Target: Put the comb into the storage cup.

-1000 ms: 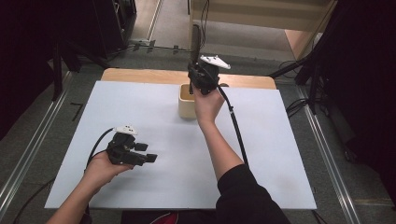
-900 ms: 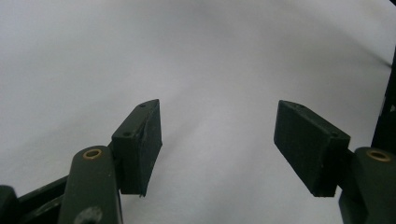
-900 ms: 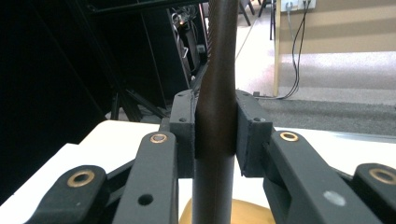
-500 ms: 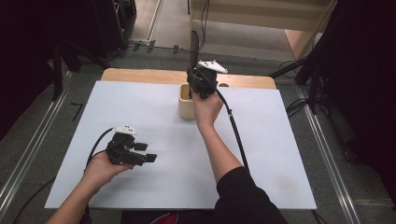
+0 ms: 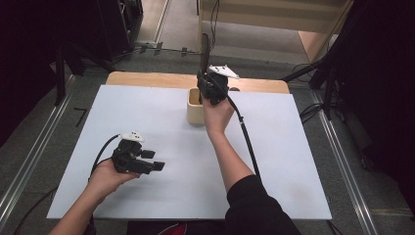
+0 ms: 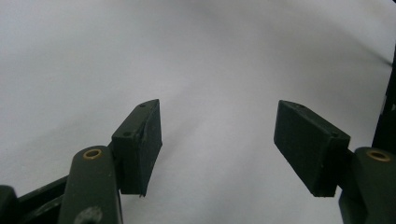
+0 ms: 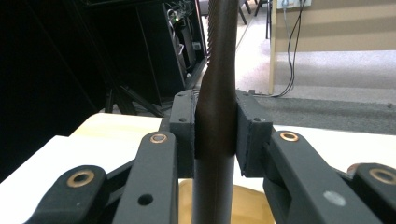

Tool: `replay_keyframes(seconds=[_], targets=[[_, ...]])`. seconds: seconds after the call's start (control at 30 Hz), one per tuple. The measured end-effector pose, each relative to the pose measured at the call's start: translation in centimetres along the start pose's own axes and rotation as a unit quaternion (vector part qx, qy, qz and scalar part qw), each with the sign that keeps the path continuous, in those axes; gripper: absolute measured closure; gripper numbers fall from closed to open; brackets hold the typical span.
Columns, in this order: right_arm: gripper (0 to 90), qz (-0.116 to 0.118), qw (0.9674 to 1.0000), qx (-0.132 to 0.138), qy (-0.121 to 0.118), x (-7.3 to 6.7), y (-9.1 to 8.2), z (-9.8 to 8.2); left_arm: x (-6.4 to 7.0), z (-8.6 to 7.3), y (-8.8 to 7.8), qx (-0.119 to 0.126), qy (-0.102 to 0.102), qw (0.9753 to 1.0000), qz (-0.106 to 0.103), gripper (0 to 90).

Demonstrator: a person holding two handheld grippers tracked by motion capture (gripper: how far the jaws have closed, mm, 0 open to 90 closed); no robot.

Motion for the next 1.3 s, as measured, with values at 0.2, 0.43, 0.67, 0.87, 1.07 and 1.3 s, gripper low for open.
replay_keyframes(seconds=[0.2, 0.43, 0.67, 0.87, 1.07, 1.3], targets=[[70.0, -0.005, 1.0000, -0.007, -0.002, 0.2, 0.4, -0.3, 0.0, 0.0, 0.0, -0.003, 0.000, 1.0000, 0.000, 33.7], [70.0, -0.003, 0.9998, -0.017, -0.008, -0.2, 0.8, -0.9, 0.0, 0.0, 0.0, -0.003, 0.000, 1.0000, -0.001, 33.6], [69.9, 0.003, 0.9995, -0.031, -0.004, -0.3, 1.2, -1.7, 0.0, -0.1, 0.1, -0.002, 0.001, 1.0000, -0.002, 33.7], [69.8, 0.000, 0.9992, -0.039, -0.005, -0.3, 1.3, -2.8, 0.0, -0.1, 0.1, -0.002, 0.001, 1.0000, -0.002, 33.6], [67.8, 0.003, 0.9992, -0.038, -0.010, -0.5, 1.3, -3.1, 0.0, -0.1, 0.1, -0.002, 0.001, 1.0000, -0.003, 33.6], [33.1, 0.025, 0.9982, -0.052, -0.011, 0.6, 0.3, -2.9, 0.0, -0.1, 0.1, -0.004, 0.002, 1.0000, -0.001, 33.6]])
Point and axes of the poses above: each handheld gripper's, and its own axes: y roughly forward along the jaws, z roughly out of its top, x roughly to its right, the point moved 1 cm from there along y, roughly forward along the jaws, and after that the axes turned 12 degrees about -y, right-handed, at the moved point
